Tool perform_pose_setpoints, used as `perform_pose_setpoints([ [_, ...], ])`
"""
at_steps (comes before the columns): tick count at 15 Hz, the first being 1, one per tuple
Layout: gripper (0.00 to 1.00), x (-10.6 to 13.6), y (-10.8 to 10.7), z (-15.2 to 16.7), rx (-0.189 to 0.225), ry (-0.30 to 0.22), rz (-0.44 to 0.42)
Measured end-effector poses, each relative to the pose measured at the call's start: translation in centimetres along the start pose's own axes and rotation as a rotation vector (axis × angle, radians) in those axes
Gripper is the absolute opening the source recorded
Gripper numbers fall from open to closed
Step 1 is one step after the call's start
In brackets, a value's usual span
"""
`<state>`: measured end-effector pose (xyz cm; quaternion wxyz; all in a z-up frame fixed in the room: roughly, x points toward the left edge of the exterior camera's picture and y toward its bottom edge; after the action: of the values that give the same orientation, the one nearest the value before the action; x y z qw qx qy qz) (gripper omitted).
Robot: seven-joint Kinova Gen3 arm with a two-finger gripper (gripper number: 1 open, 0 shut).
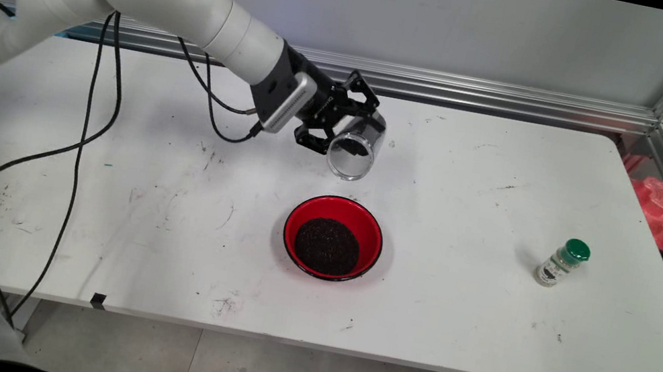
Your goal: Pour the black seasoning powder in the red bowl
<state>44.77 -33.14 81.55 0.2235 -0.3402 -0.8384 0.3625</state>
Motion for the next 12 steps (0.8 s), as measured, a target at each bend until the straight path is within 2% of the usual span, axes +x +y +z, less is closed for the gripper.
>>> perform_pose_setpoints([
  [12,0.0,1.4,0.2,0.8,0.018,-0.082,0.214],
])
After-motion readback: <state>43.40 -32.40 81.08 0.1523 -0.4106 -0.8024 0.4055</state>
